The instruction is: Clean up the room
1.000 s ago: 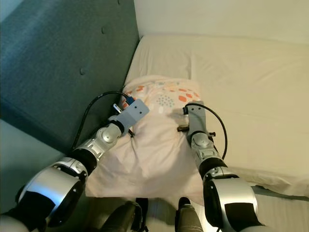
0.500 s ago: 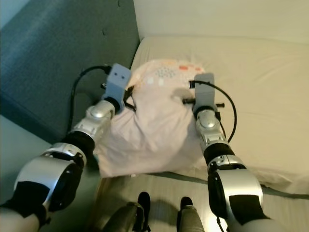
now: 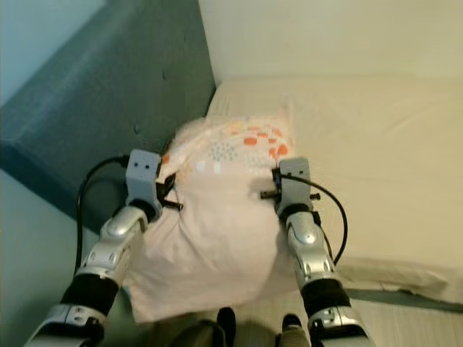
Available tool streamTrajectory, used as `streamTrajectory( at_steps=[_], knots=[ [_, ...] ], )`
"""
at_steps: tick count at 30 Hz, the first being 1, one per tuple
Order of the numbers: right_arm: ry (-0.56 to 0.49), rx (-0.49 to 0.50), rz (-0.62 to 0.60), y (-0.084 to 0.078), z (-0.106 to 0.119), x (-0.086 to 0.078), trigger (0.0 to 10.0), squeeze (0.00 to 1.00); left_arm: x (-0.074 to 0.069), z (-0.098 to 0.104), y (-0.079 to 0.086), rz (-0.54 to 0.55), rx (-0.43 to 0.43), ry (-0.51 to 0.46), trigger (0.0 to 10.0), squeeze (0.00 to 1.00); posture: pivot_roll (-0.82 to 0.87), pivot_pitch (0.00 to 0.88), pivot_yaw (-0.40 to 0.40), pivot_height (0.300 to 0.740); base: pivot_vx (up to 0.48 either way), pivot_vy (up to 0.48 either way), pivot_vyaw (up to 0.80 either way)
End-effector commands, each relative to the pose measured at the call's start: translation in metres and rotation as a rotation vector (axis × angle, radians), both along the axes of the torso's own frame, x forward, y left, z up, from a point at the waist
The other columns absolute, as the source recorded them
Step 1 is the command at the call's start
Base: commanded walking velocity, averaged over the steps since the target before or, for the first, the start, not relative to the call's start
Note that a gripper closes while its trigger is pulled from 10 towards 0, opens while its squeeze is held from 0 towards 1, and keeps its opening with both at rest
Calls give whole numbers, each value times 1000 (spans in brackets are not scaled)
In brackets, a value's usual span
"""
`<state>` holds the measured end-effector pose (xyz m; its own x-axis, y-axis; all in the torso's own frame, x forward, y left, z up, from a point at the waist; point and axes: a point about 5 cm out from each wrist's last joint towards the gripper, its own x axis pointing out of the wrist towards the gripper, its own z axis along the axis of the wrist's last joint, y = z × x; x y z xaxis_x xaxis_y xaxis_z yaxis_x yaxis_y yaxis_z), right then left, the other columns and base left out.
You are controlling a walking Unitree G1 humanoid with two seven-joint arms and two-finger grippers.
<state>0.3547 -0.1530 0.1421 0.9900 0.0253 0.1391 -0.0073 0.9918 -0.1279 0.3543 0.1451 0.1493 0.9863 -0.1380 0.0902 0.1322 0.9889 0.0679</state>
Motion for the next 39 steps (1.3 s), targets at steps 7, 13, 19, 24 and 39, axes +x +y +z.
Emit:
streamTrajectory(
  at_steps=[7, 13, 19, 24, 39],
  knots=[
    [-16, 39, -91, -12, 0, -13, 10000, 0, -18, -7, 17, 83, -34, 19, 10000, 0, -32, 138, 142, 740, 0, 0, 0],
    [4, 65, -100, -11, -2, -23, 10000, 0, -29, 3, 5, 8, -43, 15, 10000, 0, -22, 144, 159, 740, 309, 0, 0],
    [14, 72, -104, -10, -5, -27, 10000, 0, -28, 8, 5, 3, -59, 14, 10000, 0, -20, 138, 165, 740, 0, 0, 0],
    [29, 78, -104, -11, -5, -29, 10000, 0, -33, 5, 6, 10, -32, 42, 10000, 0, -15, 133, 161, 740, 0, 0, 0],
    [91, 57, -76, -4, -14, -32, 10000, 0, -46, -15, 7, 26, -12, 116, 10000, 0, -26, 109, 128, 740, 0, 0, 0]
  ],
)
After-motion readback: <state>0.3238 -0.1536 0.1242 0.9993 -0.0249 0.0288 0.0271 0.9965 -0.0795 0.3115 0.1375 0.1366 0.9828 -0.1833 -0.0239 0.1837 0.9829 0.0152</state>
